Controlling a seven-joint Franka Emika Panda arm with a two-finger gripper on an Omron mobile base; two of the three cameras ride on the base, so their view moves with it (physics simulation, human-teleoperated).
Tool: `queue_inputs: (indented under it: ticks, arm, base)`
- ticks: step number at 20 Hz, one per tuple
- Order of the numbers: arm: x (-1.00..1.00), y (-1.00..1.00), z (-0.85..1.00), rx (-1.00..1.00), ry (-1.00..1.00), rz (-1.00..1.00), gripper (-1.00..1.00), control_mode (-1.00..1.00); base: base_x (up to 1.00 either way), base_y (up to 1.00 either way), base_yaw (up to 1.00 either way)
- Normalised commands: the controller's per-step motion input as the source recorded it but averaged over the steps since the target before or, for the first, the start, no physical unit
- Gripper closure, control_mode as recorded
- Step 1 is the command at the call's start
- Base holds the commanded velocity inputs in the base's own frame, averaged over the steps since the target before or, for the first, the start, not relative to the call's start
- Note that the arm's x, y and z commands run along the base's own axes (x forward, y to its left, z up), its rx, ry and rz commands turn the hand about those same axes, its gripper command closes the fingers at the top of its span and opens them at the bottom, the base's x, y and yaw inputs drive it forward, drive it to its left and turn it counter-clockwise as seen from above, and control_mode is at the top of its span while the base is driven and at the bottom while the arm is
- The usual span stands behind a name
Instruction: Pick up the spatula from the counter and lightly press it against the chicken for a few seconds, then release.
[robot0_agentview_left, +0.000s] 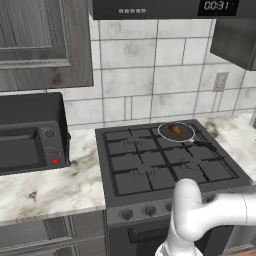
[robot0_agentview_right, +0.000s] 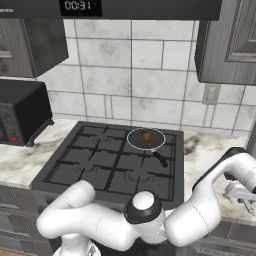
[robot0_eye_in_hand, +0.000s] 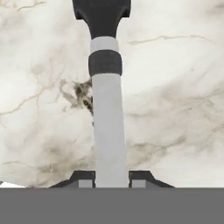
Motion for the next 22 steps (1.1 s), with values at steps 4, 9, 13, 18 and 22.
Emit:
queue_inputs:
  ticks: [4,9,13,18,22]
  arm:
    - [-0.41,0.77,0.16,0.00,-0.10,0.04,1.00,-1.00]
    - [-0.43,0.90,0.00,0.00,-0.22,0.01,1.00,-1.00]
    - [-0.44,0.95,0.00,-0.01,-0.26,0.00,1.00,-1.00]
    - [-0.33,0.78,0.31,-0.02,-0.17,0.00,1.00,-1.00]
    - [-0.29,0.68,0.54,-0.06,-0.04,0.00,1.00,-1.00]
  base:
    - [0.00,0.00,0.00]
    - [0.00,0.00,0.00]
    - [0.00,0.00,0.00]
    - [0.00,0.00,0.00]
    - [0.00,0.00,0.00]
